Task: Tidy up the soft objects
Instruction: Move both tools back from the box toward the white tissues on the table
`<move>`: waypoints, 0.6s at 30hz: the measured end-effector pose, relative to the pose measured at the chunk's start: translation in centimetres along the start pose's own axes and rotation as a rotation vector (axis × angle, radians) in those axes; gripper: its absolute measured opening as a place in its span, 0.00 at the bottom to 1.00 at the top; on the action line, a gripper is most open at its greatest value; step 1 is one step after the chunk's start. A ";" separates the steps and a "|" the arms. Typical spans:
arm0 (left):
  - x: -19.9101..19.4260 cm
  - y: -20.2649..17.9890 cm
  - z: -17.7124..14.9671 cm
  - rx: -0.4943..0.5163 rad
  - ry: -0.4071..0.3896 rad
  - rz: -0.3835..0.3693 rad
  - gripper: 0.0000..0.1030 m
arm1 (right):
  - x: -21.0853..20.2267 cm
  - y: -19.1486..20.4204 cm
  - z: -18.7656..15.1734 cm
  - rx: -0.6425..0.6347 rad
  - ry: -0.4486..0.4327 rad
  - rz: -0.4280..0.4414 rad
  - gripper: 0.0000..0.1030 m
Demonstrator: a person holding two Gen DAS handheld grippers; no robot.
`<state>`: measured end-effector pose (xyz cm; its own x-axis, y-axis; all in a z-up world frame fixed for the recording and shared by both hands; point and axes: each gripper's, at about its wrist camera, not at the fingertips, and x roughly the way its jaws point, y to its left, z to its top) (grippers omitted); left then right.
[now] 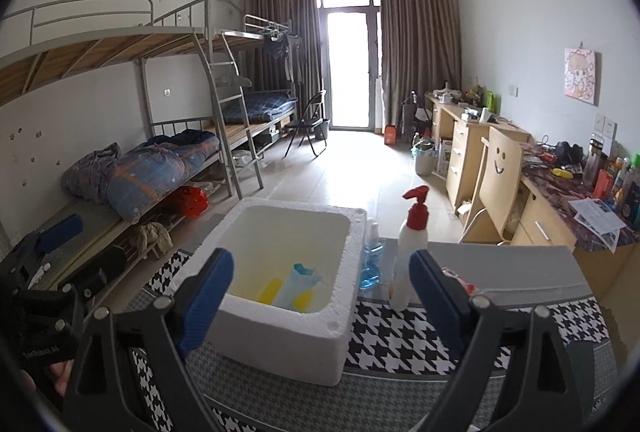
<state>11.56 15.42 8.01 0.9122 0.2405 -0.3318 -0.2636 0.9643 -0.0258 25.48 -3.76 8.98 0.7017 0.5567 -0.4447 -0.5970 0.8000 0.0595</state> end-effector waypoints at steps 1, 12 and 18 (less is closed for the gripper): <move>-0.1 -0.1 0.0 -0.001 -0.003 -0.001 0.99 | -0.2 -0.1 -0.1 0.008 -0.003 0.000 0.89; -1.5 -0.9 -0.8 0.014 -0.008 -0.027 0.99 | -2.9 -0.4 -1.3 -0.003 -0.038 -0.021 0.92; -2.6 -1.5 -1.0 0.019 -0.023 -0.045 0.99 | -4.2 -0.4 -1.9 -0.006 -0.050 -0.028 0.92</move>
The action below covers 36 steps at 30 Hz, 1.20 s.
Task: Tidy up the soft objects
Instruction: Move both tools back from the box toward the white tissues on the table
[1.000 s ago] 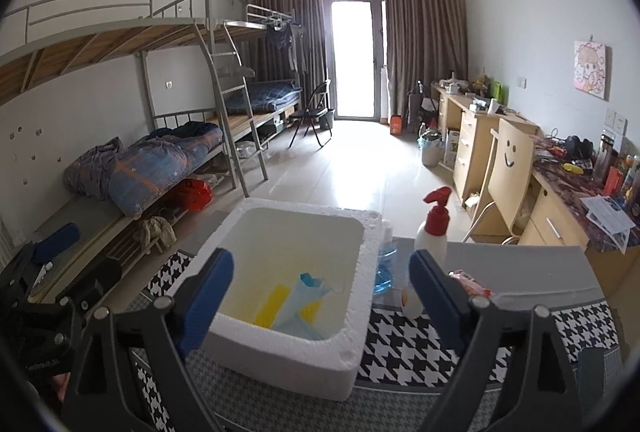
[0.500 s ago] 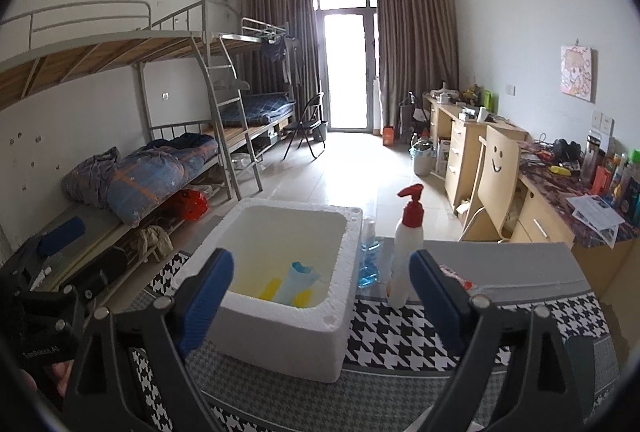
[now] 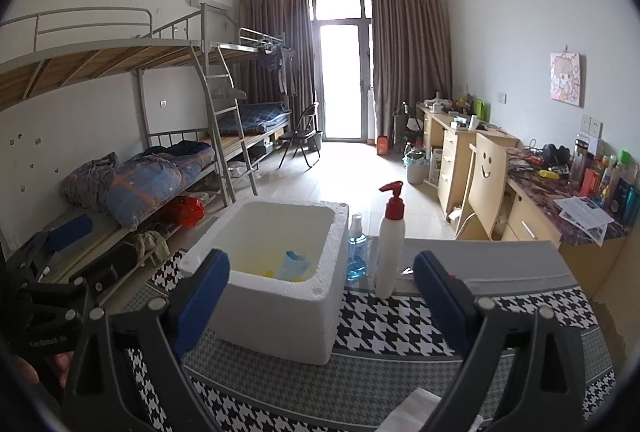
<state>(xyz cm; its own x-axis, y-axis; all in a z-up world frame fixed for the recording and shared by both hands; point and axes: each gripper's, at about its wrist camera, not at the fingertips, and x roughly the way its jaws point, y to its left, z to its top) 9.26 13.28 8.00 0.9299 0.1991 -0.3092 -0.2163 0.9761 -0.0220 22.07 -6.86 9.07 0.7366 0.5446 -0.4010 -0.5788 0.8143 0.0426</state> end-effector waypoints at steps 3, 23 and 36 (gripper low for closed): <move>-0.4 -0.3 -0.1 -0.002 -0.005 -0.013 0.99 | -0.7 -0.1 -0.4 -0.002 -0.010 -0.006 0.92; -1.8 -2.1 -1.4 0.005 -0.019 -0.062 0.99 | -3.2 -1.6 -2.7 0.023 -0.035 -0.053 0.93; -2.3 -2.5 -2.9 -0.007 -0.028 -0.066 0.99 | -4.6 -2.2 -4.8 0.030 -0.051 -0.098 0.93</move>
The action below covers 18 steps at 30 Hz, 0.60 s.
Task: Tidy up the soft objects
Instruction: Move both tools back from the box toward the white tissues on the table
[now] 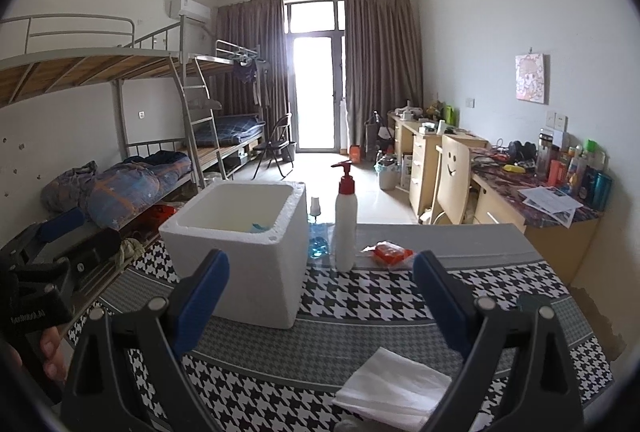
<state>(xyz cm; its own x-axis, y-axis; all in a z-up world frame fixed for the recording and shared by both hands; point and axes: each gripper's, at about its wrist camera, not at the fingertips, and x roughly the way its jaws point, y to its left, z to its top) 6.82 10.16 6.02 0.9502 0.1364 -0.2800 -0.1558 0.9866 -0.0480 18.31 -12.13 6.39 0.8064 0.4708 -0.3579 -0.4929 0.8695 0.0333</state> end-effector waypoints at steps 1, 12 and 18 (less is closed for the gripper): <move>0.1 0.1 0.0 -0.001 0.003 -0.003 0.99 | -0.1 0.0 -0.1 0.000 0.001 -0.002 0.93; 0.2 -1.0 -1.0 0.012 0.028 -0.053 0.99 | -0.7 -0.9 -1.2 0.011 0.003 -0.017 0.93; 0.2 -1.7 -1.6 0.018 0.027 -0.087 0.99 | -1.2 -1.5 -1.7 0.014 0.001 -0.033 0.93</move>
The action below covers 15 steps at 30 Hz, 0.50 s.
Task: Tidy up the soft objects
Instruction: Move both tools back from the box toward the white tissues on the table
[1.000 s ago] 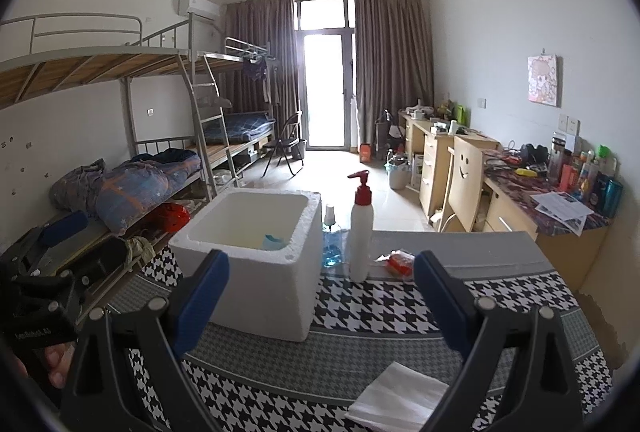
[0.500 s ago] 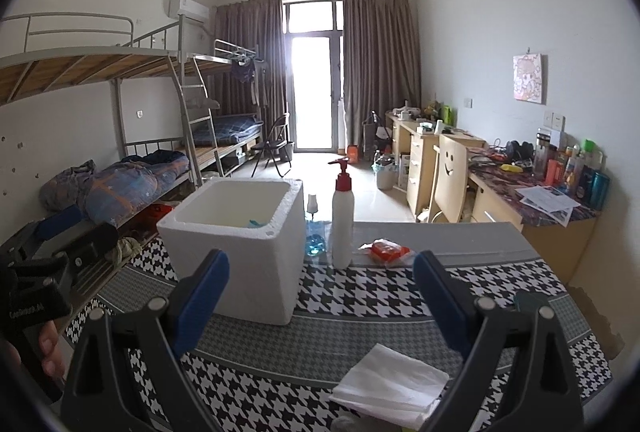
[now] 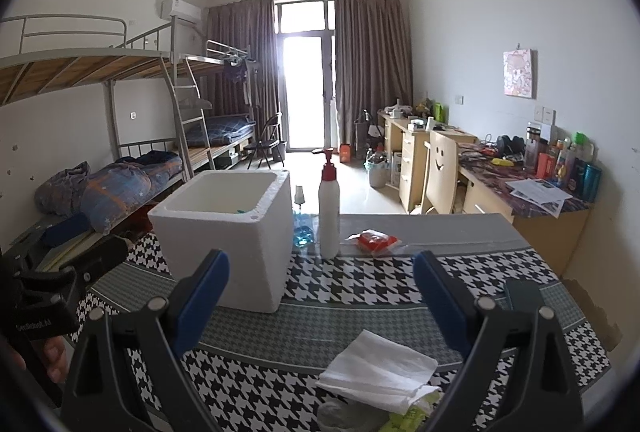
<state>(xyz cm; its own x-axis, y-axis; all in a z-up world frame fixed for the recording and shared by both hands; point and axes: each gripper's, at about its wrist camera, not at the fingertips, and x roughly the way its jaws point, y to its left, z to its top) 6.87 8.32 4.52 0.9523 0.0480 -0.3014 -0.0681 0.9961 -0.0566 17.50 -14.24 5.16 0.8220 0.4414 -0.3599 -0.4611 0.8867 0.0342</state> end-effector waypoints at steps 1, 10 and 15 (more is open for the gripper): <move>0.0 -0.1 -0.1 0.000 -0.001 -0.005 0.99 | -0.1 -0.1 -0.2 0.003 0.001 -0.004 0.93; 0.3 -0.9 -0.4 -0.002 0.001 -0.045 0.99 | -0.5 -1.2 -1.1 0.030 0.008 -0.029 0.93; 0.6 -1.8 -0.7 0.007 0.009 -0.067 0.99 | -0.7 -1.7 -1.4 0.038 0.009 -0.042 0.93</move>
<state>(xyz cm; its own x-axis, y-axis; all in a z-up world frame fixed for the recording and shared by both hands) 7.33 6.52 3.73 0.9520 -0.0199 -0.3056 -0.0017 0.9975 -0.0703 17.22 -16.24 4.04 0.8370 0.4028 -0.3705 -0.4133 0.9090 0.0545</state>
